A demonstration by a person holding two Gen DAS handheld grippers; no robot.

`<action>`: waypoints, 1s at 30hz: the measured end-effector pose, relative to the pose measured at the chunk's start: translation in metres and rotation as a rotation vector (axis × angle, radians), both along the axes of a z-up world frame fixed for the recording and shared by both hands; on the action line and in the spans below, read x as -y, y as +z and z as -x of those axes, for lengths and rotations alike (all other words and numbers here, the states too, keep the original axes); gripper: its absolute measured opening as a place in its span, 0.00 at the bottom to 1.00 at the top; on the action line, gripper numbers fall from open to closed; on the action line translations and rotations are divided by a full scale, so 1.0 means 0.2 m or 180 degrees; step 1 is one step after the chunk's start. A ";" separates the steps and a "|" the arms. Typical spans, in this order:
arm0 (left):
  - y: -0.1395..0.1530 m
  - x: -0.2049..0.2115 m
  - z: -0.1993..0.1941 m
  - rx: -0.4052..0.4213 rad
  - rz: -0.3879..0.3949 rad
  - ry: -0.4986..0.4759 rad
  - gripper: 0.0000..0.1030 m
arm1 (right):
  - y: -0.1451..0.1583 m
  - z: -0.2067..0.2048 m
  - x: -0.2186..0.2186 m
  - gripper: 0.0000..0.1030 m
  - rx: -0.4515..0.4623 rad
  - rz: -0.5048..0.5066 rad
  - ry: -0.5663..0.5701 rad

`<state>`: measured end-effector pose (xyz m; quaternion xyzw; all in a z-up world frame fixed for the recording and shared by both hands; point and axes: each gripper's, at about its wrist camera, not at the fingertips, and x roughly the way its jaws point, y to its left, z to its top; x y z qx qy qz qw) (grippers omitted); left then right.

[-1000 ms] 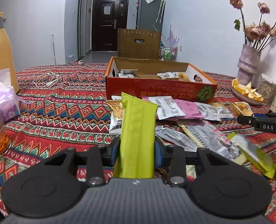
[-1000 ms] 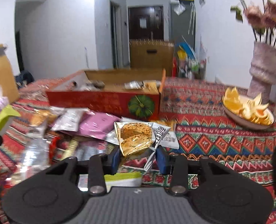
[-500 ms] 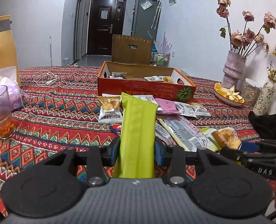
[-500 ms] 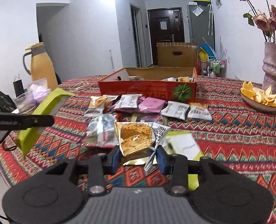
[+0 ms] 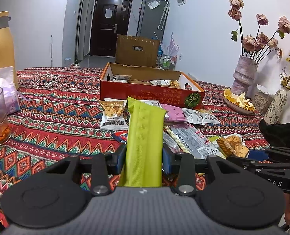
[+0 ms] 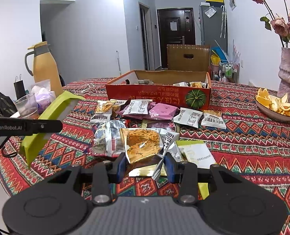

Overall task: Organize snacks
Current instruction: 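Carry both held packets over the open orange box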

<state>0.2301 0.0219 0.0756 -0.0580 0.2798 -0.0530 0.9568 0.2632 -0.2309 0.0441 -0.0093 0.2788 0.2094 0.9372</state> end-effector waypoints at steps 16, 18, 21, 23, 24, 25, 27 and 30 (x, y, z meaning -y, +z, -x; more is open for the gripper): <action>0.21 -0.13 -0.77 0.0167 -0.0019 0.0022 0.37 | 0.22 -0.61 -0.13 0.39 0.0232 0.0225 0.0233; 0.21 -0.15 -0.91 0.0119 0.0009 0.0007 0.37 | 0.24 -0.73 -0.14 0.39 0.0215 0.0192 0.0256; 0.21 -0.16 -1.14 -0.0003 0.0076 -0.0055 0.37 | 0.26 -0.93 -0.18 0.39 0.0158 0.0183 0.0292; 0.20 -0.14 -1.27 -0.0068 0.0076 -0.0085 0.37 | 0.27 -1.06 -0.21 0.39 0.0123 0.0183 0.0276; 0.20 -0.13 -1.33 -0.0080 0.0058 -0.0108 0.37 | 0.28 -1.12 -0.22 0.39 0.0111 0.0170 0.0277; 0.20 -0.11 -1.38 -0.0084 0.0036 -0.0110 0.37 | 0.28 -1.18 -0.23 0.39 0.0095 0.0151 0.0271; 0.19 -0.08 -1.46 -0.0068 -0.0001 -0.0142 0.37 | 0.28 -1.29 -0.24 0.39 0.0100 0.0138 0.0239; 0.20 -0.05 -1.57 -0.0078 0.0051 -0.0196 0.37 | 0.28 -1.43 -0.26 0.39 0.0055 0.0098 0.0240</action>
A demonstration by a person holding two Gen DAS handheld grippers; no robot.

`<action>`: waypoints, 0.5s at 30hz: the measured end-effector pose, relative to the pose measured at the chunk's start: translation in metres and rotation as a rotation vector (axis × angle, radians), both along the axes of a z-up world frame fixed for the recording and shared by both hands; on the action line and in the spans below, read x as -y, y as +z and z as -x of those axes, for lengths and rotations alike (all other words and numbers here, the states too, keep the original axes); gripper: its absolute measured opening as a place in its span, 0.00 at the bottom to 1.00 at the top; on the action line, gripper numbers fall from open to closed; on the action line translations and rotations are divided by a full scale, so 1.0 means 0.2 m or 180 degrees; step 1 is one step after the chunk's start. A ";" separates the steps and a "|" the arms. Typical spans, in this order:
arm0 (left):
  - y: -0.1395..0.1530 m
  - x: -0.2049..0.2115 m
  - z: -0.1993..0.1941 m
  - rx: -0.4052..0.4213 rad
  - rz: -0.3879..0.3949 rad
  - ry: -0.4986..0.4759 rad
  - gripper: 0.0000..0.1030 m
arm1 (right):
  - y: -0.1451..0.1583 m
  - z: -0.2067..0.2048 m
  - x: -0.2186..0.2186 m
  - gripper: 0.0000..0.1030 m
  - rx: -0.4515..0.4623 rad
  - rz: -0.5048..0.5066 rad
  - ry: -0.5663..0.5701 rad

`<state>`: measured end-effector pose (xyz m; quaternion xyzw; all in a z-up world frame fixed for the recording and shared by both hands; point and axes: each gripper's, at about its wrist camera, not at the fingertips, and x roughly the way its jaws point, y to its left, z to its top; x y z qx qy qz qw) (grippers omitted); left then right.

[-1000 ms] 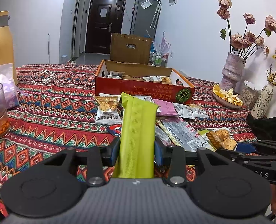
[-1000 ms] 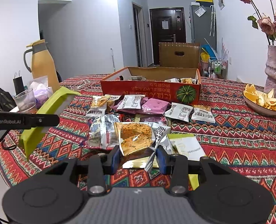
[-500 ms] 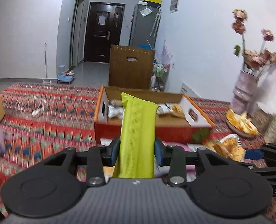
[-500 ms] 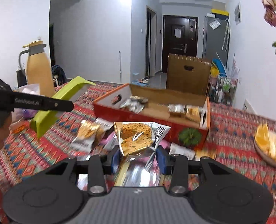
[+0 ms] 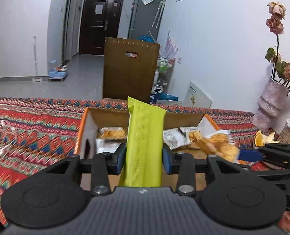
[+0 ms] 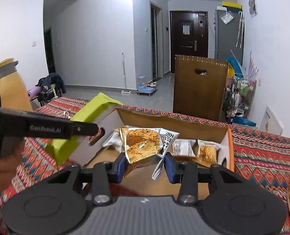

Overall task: Organize snacks
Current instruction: 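Carry both held packets over the open orange box, then open both tools to drop the packets into the box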

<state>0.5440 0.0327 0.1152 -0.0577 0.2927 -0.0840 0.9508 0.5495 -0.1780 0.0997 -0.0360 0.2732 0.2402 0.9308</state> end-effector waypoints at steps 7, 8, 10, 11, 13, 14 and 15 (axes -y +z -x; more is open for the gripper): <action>-0.03 0.04 -0.27 -0.0112 0.0035 0.0000 0.37 | -0.05 -0.36 -0.05 0.39 -0.0253 -0.0061 -0.0039; -0.04 0.04 -0.31 -0.0154 0.0048 -0.0007 0.37 | -0.07 -0.43 -0.06 0.39 -0.0318 -0.0077 -0.0051; -0.07 0.04 -0.38 -0.0231 0.0057 0.0008 0.37 | -0.11 -0.53 -0.07 0.39 -0.0443 -0.0096 -0.0057; -0.09 0.05 -0.41 -0.0263 0.0053 0.0002 0.37 | -0.14 -0.59 -0.06 0.39 -0.0536 -0.0141 -0.0075; -0.12 0.05 -0.47 -0.0356 0.0079 0.0016 0.37 | -0.18 -0.69 -0.06 0.39 -0.0725 -0.0211 -0.0078; -0.14 0.04 -0.49 -0.0396 0.0091 0.0019 0.37 | -0.21 -0.73 -0.06 0.39 -0.0801 -0.0221 -0.0107; -0.16 0.04 -0.52 -0.0442 0.0100 0.0020 0.37 | -0.23 -0.77 -0.07 0.39 -0.0856 -0.0207 -0.0135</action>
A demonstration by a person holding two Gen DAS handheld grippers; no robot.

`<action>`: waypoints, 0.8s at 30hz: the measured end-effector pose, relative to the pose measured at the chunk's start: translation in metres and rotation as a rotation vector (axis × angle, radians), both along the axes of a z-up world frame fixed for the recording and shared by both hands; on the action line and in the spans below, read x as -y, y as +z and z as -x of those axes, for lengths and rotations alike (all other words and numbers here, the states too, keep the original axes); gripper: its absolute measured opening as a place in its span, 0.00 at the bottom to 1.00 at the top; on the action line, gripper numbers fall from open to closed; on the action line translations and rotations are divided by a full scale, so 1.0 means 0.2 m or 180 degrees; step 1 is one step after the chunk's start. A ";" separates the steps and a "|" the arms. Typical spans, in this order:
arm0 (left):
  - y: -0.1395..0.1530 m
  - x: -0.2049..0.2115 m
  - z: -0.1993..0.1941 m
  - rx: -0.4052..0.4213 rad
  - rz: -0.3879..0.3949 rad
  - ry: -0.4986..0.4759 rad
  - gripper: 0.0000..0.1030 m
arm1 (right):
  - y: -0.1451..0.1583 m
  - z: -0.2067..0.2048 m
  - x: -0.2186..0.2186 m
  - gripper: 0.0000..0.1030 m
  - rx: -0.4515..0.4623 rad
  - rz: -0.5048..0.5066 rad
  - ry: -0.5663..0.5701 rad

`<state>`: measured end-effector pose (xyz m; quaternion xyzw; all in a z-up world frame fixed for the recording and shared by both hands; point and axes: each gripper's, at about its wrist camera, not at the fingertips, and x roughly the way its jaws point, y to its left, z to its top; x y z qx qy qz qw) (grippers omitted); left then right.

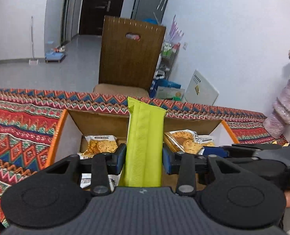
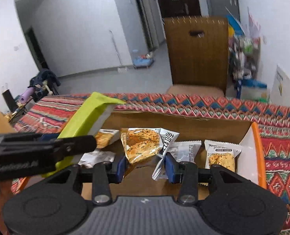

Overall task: Organize snacks
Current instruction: 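Open both tools to drop the packets into the box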

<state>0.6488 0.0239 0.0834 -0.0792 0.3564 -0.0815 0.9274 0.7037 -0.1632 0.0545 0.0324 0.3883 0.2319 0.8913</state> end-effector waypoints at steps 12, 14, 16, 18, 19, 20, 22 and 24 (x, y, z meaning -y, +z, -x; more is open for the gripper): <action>-0.15 -0.10 -0.17 -0.0494 0.0290 0.0114 0.40 | -0.14 -0.24 -0.06 0.49 -0.0443 0.0065 0.0003; -0.15 -0.11 -0.16 -0.0499 0.0299 0.0122 0.42 | -0.14 -0.24 -0.06 0.49 -0.0438 0.0036 0.0016; -0.13 -0.12 -0.15 -0.0479 0.0290 0.0132 0.43 | -0.13 -0.23 -0.06 0.50 -0.0415 0.0036 0.0055; -0.11 -0.13 -0.14 -0.0454 0.0278 0.0120 0.43 | -0.11 -0.21 -0.07 0.51 -0.0390 0.0055 0.0079; -0.10 -0.13 -0.13 -0.0444 0.0276 0.0120 0.43 | -0.10 -0.20 -0.06 0.51 -0.0370 0.0065 0.0080; -0.09 -0.13 -0.12 -0.0432 0.0270 0.0119 0.43 | -0.09 -0.19 -0.06 0.51 -0.0347 0.0076 0.0082; -0.06 -0.12 -0.10 -0.0402 0.0256 0.0106 0.44 | -0.06 -0.17 -0.07 0.51 -0.0313 0.0107 0.0100; -0.02 -0.12 -0.07 -0.0361 0.0223 0.0098 0.46 | -0.02 -0.14 -0.06 0.52 -0.0281 0.0118 0.0113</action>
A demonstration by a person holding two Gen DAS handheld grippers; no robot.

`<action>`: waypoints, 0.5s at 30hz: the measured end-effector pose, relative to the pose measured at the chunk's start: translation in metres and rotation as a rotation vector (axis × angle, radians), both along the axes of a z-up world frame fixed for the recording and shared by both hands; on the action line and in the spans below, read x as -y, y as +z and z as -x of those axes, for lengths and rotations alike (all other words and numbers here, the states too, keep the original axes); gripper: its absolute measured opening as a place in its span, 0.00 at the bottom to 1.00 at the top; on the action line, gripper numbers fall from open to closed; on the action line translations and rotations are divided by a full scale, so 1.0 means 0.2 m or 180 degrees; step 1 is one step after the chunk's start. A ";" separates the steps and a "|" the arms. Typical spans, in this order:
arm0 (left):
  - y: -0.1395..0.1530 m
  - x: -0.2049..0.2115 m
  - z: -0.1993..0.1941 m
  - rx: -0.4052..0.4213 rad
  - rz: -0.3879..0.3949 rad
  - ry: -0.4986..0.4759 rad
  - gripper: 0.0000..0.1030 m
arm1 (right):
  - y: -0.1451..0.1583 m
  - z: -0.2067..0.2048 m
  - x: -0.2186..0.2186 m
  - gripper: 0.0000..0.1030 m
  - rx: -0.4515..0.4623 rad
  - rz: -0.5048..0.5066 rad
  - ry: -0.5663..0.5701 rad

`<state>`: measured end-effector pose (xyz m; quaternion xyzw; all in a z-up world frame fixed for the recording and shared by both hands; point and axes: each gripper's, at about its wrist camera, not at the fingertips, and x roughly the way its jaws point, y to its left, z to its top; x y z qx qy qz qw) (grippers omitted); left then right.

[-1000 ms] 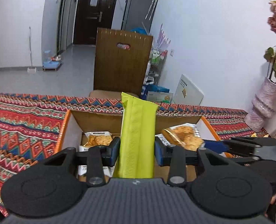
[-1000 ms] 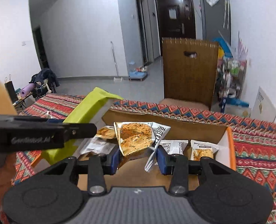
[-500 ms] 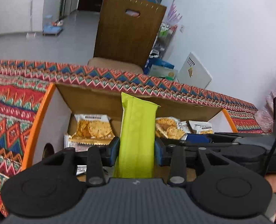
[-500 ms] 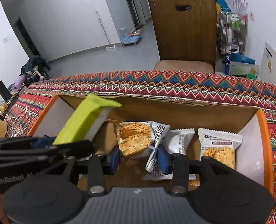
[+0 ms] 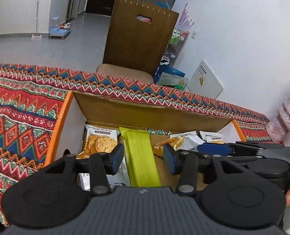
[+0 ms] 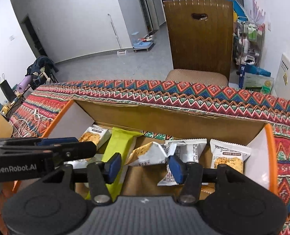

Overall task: Organize snacks
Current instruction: 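Open both tools to drop the packets into the box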

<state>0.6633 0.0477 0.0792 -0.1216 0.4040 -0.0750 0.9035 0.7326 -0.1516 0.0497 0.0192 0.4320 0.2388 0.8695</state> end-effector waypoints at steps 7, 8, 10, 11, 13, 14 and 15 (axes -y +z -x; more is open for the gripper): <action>0.14 0.02 0.16 0.0181 -0.0176 -0.0127 0.58 | 0.16 0.14 0.05 0.52 0.0144 0.0001 0.0038; 0.17 0.01 0.19 0.0222 -0.0190 -0.0141 0.62 | 0.19 0.18 0.06 0.52 0.0174 0.0014 0.0041; 0.23 0.02 0.26 0.0327 -0.0270 -0.0183 0.65 | 0.24 0.25 0.09 0.52 0.0237 0.0020 0.0047; 0.25 0.02 0.30 0.0373 -0.0307 -0.0197 0.66 | 0.26 0.29 0.10 0.53 0.0267 0.0015 0.0043; 0.31 0.02 0.38 0.0457 -0.0352 -0.0235 0.69 | 0.31 0.37 0.13 0.55 0.0325 0.0007 0.0037; 0.33 0.02 0.42 0.0490 -0.0366 -0.0251 0.69 | 0.34 0.40 0.15 0.57 0.0346 0.0011 0.0034; 0.36 0.02 0.46 0.0527 -0.0382 -0.0268 0.70 | 0.36 0.45 0.16 0.58 0.0377 0.0026 0.0032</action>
